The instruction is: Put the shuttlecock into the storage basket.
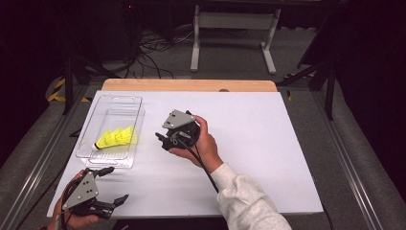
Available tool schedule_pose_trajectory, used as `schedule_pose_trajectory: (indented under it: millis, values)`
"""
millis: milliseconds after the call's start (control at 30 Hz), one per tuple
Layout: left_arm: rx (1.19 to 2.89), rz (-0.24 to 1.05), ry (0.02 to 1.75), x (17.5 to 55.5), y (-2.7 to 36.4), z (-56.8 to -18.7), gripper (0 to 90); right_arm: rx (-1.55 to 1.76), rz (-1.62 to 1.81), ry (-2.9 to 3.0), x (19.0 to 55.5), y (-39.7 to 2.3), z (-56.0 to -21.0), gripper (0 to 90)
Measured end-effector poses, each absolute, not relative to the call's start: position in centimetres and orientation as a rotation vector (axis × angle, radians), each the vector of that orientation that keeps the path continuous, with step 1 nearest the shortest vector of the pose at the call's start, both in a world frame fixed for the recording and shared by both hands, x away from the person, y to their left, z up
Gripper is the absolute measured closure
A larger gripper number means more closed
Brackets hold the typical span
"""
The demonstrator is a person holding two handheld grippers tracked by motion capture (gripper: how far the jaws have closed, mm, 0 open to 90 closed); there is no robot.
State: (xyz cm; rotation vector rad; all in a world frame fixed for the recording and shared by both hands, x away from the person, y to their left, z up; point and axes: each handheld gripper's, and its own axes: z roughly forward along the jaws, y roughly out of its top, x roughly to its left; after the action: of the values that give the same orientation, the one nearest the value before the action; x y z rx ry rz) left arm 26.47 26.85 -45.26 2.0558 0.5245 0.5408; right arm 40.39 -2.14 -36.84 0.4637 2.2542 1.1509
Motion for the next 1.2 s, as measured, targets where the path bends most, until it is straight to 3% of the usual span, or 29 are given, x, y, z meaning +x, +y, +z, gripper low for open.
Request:
schedule_pose_trajectory:
  millis: [1200]
  values:
    - [2.067,0.545,0.526,26.6,26.8,-45.3,7.4,0.49,1.097,2.182,39.3,-6.3,-36.7,17.1]
